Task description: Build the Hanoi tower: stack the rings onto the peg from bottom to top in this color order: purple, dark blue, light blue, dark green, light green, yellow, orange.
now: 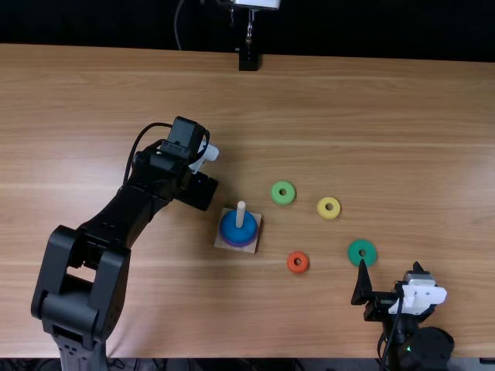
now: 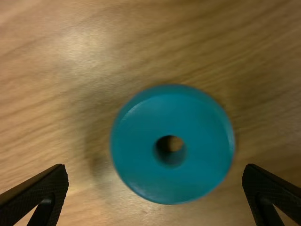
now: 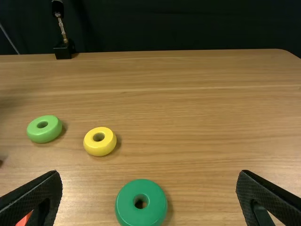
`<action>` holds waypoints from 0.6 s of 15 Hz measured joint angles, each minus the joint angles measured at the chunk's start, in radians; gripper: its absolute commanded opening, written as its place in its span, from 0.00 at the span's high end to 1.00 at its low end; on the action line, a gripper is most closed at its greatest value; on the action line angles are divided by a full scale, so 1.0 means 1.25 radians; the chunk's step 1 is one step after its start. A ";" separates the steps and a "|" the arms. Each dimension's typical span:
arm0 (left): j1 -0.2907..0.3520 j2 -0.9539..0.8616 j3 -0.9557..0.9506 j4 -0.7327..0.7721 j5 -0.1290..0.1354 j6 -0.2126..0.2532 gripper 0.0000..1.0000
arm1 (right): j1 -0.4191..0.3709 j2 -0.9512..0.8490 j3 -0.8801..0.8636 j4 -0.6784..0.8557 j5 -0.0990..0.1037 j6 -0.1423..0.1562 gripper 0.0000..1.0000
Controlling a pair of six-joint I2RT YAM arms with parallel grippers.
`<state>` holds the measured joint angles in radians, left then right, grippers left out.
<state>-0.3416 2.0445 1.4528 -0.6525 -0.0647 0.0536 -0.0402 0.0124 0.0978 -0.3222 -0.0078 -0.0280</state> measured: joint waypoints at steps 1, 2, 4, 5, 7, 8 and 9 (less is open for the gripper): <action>-0.005 0.013 0.016 0.002 0.001 0.000 0.00 | 0.000 0.000 0.000 0.000 0.000 0.000 0.00; -0.005 0.025 0.028 0.004 0.001 0.001 0.00 | 0.000 0.000 0.000 0.000 0.000 0.000 0.00; -0.005 0.034 0.031 0.003 0.001 0.002 0.00 | 0.000 0.000 0.000 0.000 0.000 0.000 0.00; -0.005 0.035 0.031 0.002 0.001 0.001 0.00 | 0.000 0.000 0.000 0.000 0.000 0.000 0.00; -0.005 0.035 0.040 0.002 0.001 0.002 0.00 | 0.000 0.000 0.000 0.000 0.000 0.000 0.00; -0.005 0.037 0.049 0.002 0.001 0.002 0.00 | 0.000 0.000 0.000 0.000 0.000 0.000 0.00; -0.005 0.044 0.059 0.004 0.001 0.002 0.00 | 0.000 0.000 0.000 0.000 0.000 0.000 0.00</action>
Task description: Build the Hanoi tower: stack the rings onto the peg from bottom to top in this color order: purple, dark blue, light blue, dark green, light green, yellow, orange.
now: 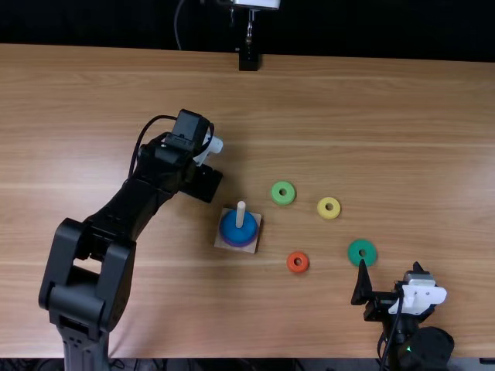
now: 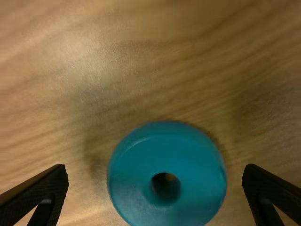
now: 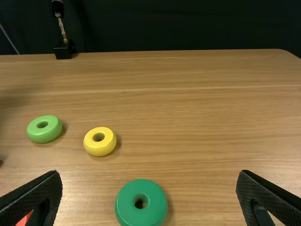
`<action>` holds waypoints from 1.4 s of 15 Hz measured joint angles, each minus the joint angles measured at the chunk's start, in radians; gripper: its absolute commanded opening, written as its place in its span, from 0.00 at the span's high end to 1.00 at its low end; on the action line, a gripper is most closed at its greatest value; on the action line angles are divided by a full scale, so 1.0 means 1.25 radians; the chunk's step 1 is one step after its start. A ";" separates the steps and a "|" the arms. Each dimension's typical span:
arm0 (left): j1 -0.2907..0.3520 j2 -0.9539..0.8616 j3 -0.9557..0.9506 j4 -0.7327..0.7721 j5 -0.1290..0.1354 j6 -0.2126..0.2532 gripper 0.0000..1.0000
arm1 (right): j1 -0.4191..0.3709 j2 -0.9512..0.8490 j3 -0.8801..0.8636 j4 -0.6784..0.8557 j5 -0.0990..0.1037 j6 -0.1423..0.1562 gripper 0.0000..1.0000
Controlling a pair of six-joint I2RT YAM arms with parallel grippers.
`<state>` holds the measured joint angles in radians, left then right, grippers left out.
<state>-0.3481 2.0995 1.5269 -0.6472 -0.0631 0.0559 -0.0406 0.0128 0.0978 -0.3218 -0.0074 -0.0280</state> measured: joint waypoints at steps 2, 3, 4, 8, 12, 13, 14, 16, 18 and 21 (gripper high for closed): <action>0.000 0.012 0.002 -0.002 0.000 0.000 0.00 | 0.000 0.000 0.000 0.000 0.000 0.000 0.00; 0.000 0.016 0.002 -0.003 0.000 0.000 0.00 | 0.000 0.000 0.000 0.000 0.000 0.000 0.00; -0.001 0.016 0.002 -0.004 0.000 -0.001 0.00 | 0.000 0.000 0.000 0.000 0.000 0.000 0.00; -0.005 0.016 0.002 -0.004 0.000 0.000 0.29 | 0.000 0.000 0.000 0.000 0.000 0.000 0.00; -0.005 0.016 0.002 -0.006 0.000 0.000 0.97 | 0.000 0.000 0.000 0.000 0.000 0.000 0.00; -0.005 0.016 0.002 -0.008 0.000 0.000 0.98 | 0.000 0.000 0.000 0.000 0.000 0.000 0.00; -0.005 0.016 0.002 -0.009 -0.001 0.000 1.00 | 0.000 0.000 0.000 0.000 0.000 0.000 0.00; -0.005 0.016 0.005 -0.022 -0.001 -0.002 1.00 | 0.000 0.000 0.000 0.000 0.000 0.000 0.00; -0.005 0.016 0.027 -0.084 -0.001 -0.016 1.00 | 0.000 0.000 0.000 0.000 0.000 0.000 0.00; -0.005 0.016 0.140 -0.207 -0.001 -0.038 1.00 | 0.000 0.000 0.000 0.000 0.000 0.000 0.00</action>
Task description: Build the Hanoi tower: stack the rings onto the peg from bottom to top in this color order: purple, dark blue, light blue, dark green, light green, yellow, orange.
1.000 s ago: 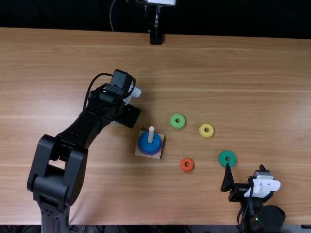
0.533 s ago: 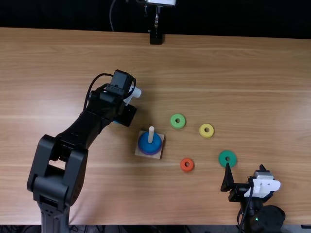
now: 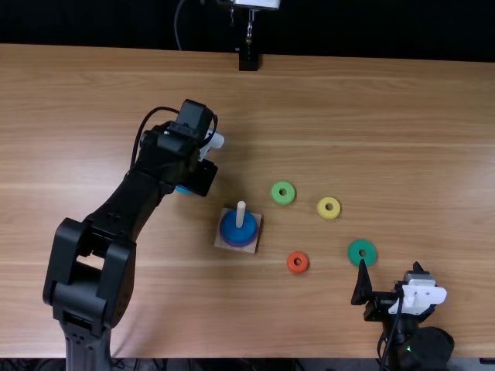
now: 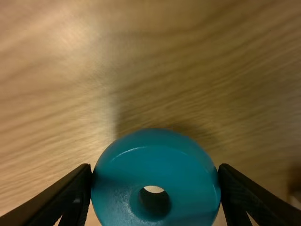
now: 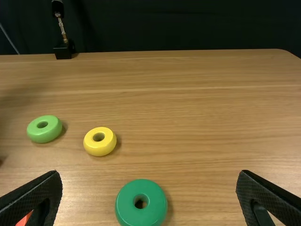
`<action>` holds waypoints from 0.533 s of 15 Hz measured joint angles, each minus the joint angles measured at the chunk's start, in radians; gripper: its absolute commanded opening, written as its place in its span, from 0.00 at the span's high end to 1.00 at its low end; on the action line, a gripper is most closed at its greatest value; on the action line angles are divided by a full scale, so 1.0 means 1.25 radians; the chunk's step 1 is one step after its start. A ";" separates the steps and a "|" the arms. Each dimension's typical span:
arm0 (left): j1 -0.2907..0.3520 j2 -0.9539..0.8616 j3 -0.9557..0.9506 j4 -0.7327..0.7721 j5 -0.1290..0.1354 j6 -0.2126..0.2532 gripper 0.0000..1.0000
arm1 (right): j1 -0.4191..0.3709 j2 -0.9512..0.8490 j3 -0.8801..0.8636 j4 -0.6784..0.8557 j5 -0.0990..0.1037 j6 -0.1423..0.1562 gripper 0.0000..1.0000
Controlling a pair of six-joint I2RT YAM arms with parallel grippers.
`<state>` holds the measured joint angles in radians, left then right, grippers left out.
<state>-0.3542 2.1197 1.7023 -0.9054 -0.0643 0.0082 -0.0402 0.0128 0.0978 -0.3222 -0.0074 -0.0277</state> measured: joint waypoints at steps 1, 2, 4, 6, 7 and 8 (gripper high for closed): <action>0.000 0.000 0.032 -0.054 0.001 -0.011 1.00 | 0.000 0.000 0.000 0.001 0.000 0.000 0.00; 0.000 0.000 0.065 -0.118 0.000 -0.019 1.00 | 0.000 0.000 0.000 0.000 0.000 0.000 0.00; -0.004 -0.004 0.116 -0.195 0.000 -0.042 1.00 | 0.000 0.000 0.000 0.000 0.000 0.000 0.00; -0.020 -0.041 0.130 -0.204 0.001 -0.074 1.00 | 0.000 0.000 0.000 0.000 0.000 0.000 0.00; -0.030 -0.070 0.131 -0.204 0.001 -0.096 1.00 | 0.000 0.000 0.000 0.001 0.000 0.000 0.00; -0.037 -0.101 0.130 -0.204 0.002 -0.120 1.00 | 0.000 0.000 0.000 0.000 0.000 0.000 0.00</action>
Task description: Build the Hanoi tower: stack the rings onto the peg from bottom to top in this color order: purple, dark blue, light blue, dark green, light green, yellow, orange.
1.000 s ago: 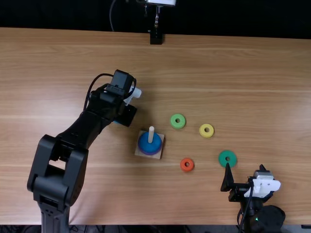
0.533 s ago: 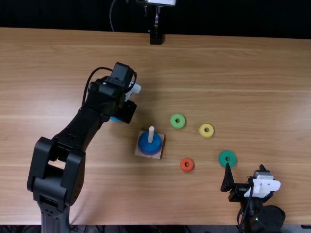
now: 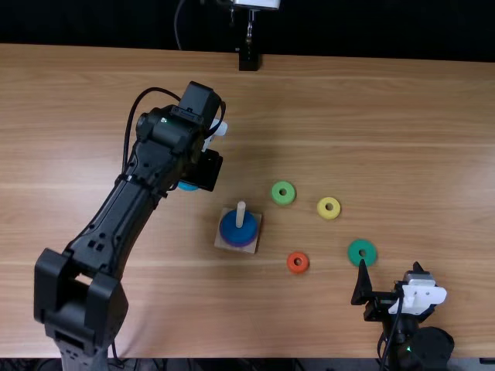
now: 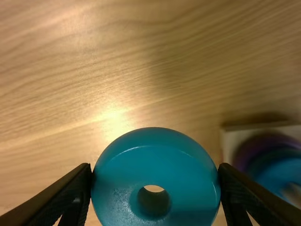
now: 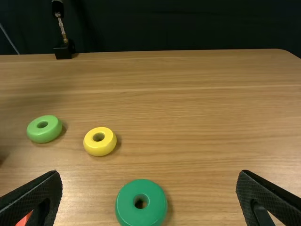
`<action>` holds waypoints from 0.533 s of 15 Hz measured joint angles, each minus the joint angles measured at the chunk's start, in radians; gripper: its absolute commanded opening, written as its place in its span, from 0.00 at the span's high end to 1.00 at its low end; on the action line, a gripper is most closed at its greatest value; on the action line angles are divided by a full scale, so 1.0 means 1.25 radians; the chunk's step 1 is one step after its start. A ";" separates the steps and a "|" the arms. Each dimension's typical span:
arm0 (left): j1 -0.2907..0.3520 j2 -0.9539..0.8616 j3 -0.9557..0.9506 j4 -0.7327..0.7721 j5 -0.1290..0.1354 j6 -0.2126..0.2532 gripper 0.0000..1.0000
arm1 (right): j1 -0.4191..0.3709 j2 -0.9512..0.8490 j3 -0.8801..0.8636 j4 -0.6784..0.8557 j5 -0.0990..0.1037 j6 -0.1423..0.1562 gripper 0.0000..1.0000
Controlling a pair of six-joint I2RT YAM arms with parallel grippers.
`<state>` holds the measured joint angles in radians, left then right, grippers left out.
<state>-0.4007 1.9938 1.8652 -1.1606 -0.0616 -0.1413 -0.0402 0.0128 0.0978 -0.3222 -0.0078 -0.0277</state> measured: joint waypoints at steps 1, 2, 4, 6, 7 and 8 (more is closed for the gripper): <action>-0.005 -0.030 0.000 0.001 0.002 -0.020 1.00 | 0.000 0.000 0.000 0.000 0.000 0.000 0.00; -0.011 -0.060 0.000 0.006 0.003 -0.038 1.00 | 0.000 0.000 0.000 0.000 0.000 0.000 0.00; -0.016 -0.125 -0.009 0.023 0.005 -0.072 1.00 | 0.000 0.000 0.000 0.000 0.000 0.000 0.00; -0.021 -0.203 -0.074 0.070 0.005 -0.095 1.00 | 0.000 0.000 0.000 0.000 0.000 0.000 0.00; -0.026 -0.239 -0.124 0.100 0.005 -0.101 1.00 | 0.000 0.000 0.000 0.000 0.000 0.000 0.00; -0.031 -0.269 -0.174 0.134 0.003 -0.103 1.00 | 0.000 0.000 0.000 0.000 0.000 0.000 0.00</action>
<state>-0.4400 1.6577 1.6474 -0.9928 -0.0574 -0.2703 -0.0402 0.0128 0.0978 -0.3218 -0.0074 -0.0277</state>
